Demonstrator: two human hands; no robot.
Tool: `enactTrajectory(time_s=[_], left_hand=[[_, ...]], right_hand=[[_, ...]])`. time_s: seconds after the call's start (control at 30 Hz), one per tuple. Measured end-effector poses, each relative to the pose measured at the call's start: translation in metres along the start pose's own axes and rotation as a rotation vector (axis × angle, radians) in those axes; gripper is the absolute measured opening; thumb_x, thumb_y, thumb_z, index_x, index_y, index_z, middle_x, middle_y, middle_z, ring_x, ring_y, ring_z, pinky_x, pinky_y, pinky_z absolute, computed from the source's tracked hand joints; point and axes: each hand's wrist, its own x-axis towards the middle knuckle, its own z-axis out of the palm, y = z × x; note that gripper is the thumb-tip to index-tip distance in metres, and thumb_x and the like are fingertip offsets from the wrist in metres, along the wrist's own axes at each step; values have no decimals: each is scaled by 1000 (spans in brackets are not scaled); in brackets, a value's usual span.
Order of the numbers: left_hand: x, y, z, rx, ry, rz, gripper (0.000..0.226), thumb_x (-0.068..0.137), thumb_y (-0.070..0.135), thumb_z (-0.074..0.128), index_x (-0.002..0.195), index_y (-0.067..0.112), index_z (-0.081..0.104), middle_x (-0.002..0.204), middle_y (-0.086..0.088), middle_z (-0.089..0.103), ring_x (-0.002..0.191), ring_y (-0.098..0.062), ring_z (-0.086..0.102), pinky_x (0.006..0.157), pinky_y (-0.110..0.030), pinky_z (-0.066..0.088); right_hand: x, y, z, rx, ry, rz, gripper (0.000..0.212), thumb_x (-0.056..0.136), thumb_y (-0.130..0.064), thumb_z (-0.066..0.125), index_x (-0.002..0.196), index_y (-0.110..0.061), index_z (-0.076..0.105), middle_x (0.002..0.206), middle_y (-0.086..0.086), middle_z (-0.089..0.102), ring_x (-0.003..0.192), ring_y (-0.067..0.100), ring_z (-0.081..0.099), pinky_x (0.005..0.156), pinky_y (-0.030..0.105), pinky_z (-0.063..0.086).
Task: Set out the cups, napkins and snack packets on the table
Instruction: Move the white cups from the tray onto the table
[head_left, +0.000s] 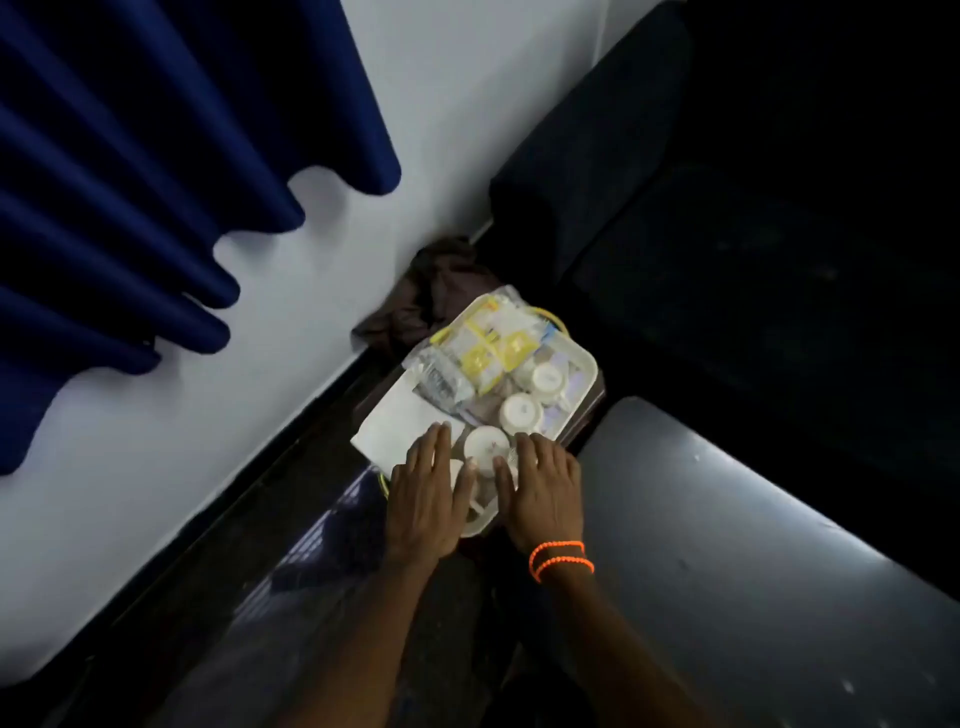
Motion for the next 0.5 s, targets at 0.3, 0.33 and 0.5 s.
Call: enactTrajectory(time_s=[0.3,0.33,0.5], left_hand=[[12,-37,35,-436,-87,-329,74,100,72,24,118,17,71,118,-9,73,111,-26,65,97,-47,53],[17,-38,35,-469,-110,-370,75,99,73,28,118,15,72,119,-11,73,111,-27,66,98,-48,53],[22,-30,34,-521,-107,-600,72,81,79,57,106,13,67,102,-5,70,89,-23,62,73,-35,47]], right_hand=[[-32,-45,56,215,-76,159,45,103,-46,42,134,-14,50,111,5,72,103,26,67,97,43,46],[-34,-46,57,245,-75,175,44,103,-45,41,136,-15,48,112,5,73,104,25,67,99,43,45],[-46,-45,49,456,-60,168,35,100,-28,42,135,-24,45,107,0,70,96,20,63,96,38,44]])
